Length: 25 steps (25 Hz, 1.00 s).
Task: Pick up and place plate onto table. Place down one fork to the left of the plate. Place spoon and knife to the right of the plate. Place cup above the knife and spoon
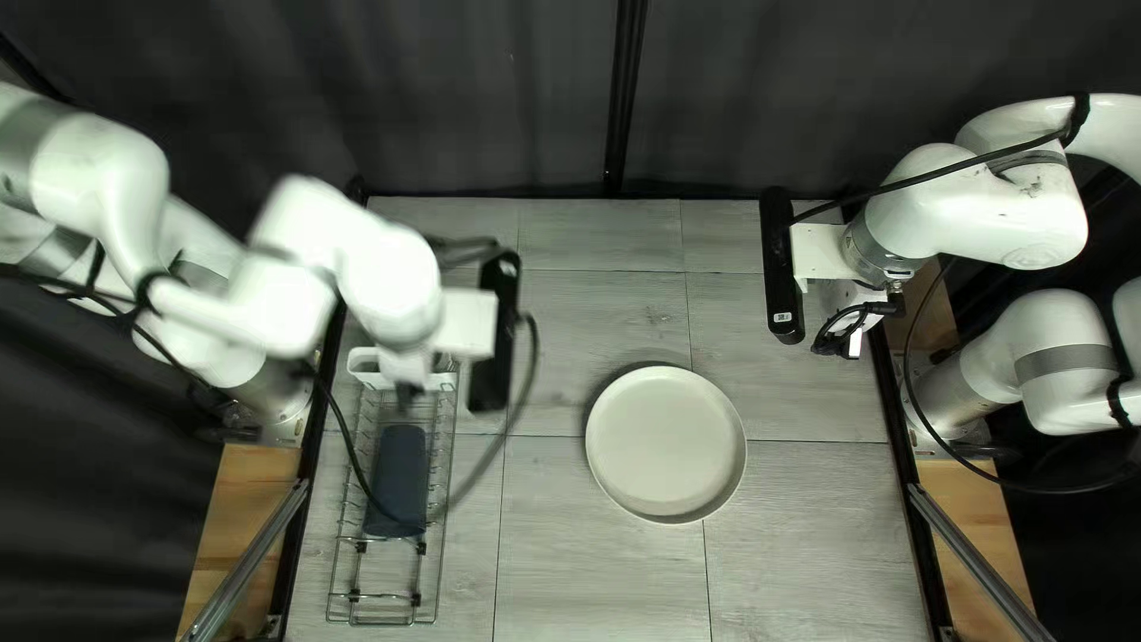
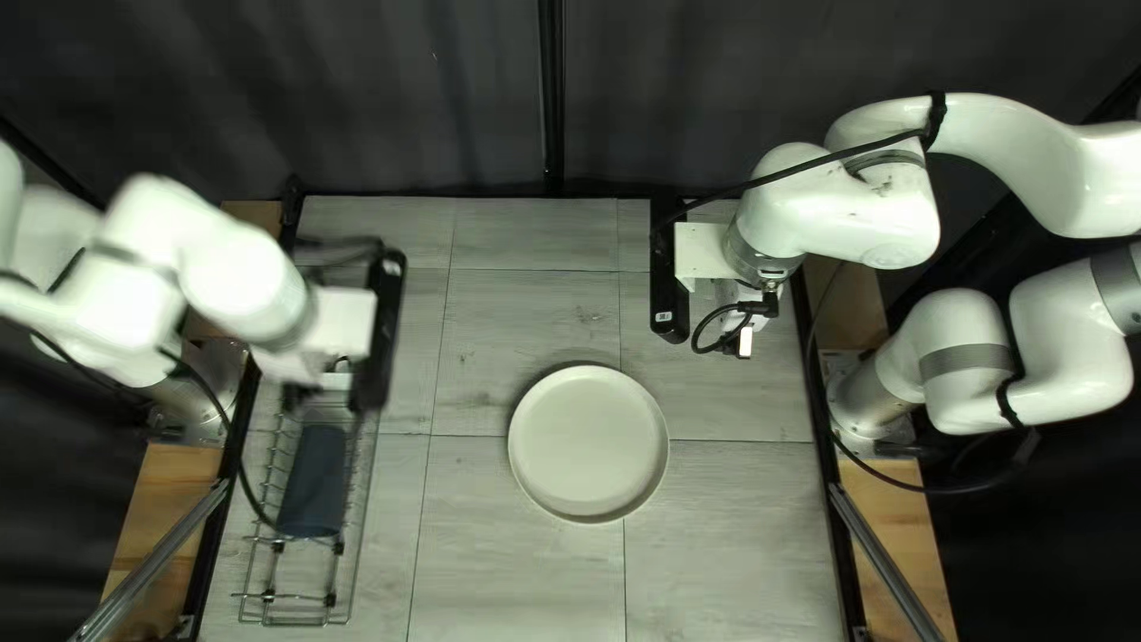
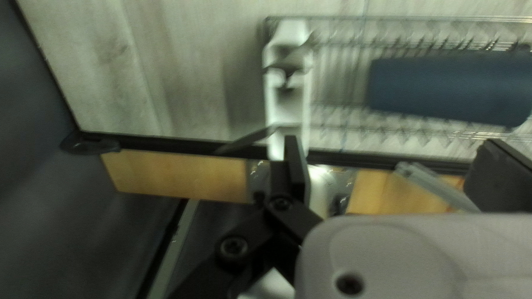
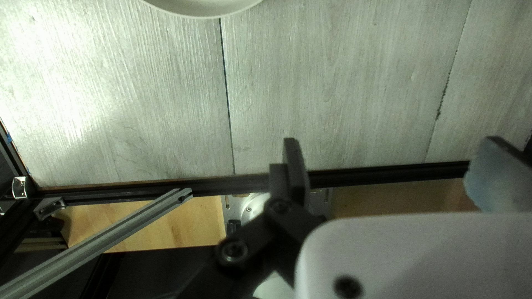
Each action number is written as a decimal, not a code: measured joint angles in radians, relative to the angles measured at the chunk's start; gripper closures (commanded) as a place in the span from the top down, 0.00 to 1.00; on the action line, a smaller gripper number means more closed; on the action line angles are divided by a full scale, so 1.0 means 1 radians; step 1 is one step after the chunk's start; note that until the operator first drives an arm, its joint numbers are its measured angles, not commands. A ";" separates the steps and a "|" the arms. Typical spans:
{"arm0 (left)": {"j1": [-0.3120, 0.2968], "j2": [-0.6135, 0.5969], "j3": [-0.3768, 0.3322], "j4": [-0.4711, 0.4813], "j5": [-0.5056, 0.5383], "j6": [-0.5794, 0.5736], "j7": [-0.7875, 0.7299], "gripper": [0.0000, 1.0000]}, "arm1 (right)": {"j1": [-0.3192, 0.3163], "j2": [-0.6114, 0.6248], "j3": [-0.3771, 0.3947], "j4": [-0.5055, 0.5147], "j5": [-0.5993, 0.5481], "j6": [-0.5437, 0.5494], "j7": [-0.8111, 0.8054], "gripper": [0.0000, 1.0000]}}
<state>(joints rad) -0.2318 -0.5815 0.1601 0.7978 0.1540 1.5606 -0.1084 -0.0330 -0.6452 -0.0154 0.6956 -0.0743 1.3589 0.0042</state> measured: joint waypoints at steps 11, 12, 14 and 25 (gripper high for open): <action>0.058 -0.009 0.162 -0.094 0.024 -0.048 0.145 1.00 | 0.000 0.000 0.000 0.000 0.000 0.000 0.000 1.00; 0.059 0.004 0.168 -0.095 0.024 -0.056 0.146 1.00 | 0.000 0.000 0.000 0.000 0.000 0.000 0.000 1.00; 0.059 0.037 0.177 -0.094 0.021 -0.073 0.147 1.00 | 0.000 0.000 0.000 0.000 0.000 0.000 0.000 1.00; 0.054 0.142 0.194 -0.113 -0.002 -0.117 0.122 1.00 | 0.000 0.000 0.000 0.000 0.000 0.000 0.000 1.00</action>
<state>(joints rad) -0.1778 -0.4400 0.3540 0.6847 0.1518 1.4436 0.0138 -0.0330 -0.6452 -0.0154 0.6956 -0.0743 1.3589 0.0042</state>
